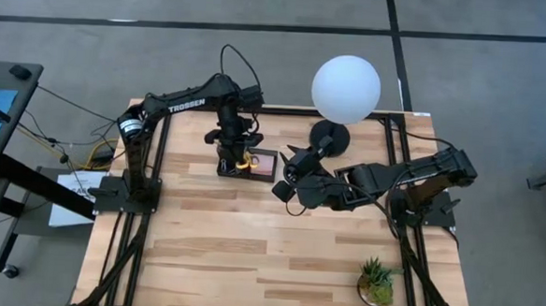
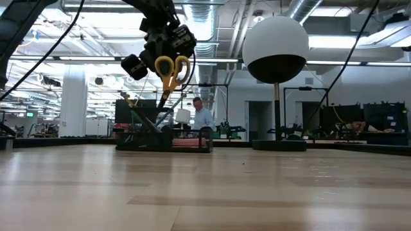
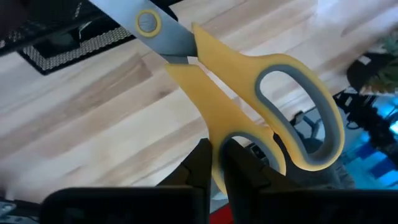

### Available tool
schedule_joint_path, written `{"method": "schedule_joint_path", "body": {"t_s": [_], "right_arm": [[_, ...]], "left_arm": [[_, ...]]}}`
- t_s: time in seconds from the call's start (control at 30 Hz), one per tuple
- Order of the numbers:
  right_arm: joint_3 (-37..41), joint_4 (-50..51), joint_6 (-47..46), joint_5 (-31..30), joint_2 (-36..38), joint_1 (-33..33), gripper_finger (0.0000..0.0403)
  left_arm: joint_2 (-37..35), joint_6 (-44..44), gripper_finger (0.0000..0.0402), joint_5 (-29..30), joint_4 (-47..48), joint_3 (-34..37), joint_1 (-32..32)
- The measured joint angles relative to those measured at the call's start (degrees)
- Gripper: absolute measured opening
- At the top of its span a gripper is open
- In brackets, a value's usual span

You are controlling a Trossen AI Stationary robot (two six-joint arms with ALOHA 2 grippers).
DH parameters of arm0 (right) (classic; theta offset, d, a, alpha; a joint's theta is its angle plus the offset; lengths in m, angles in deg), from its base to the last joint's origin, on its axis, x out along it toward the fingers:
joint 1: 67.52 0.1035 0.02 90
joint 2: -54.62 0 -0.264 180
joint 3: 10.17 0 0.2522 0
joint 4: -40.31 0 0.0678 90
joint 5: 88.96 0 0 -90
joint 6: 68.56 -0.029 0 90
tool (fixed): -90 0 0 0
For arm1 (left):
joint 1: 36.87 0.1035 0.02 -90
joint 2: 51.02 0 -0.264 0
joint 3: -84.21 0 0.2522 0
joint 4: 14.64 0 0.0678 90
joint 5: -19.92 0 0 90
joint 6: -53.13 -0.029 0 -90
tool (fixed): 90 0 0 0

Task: Pick and place office supplies into organizer
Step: Put the yellow scissors into the black desk organizer

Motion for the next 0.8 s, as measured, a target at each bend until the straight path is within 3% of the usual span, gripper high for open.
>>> {"method": "schedule_joint_path", "body": {"t_s": [0.2,0.57,0.8], "right_arm": [[0.0,0.0,0.0,0.0,0.0,0.0,0.0109],[0.0,-2.6,3.1,0.0,0.0,0.0,0.0109],[0.0,-2.6,3.0,0.1,-0.2,-0.1,0.0109]], "left_arm": [[0.0,1.9,0.0028,0.7,-0.4,0.0,0.3],[0.0,-0.4,0.0125,2.3,-0.5,0.0,1.0],[0.0,-1.6,0.0133,7.7,-1.3,0.0,2.5]]}}
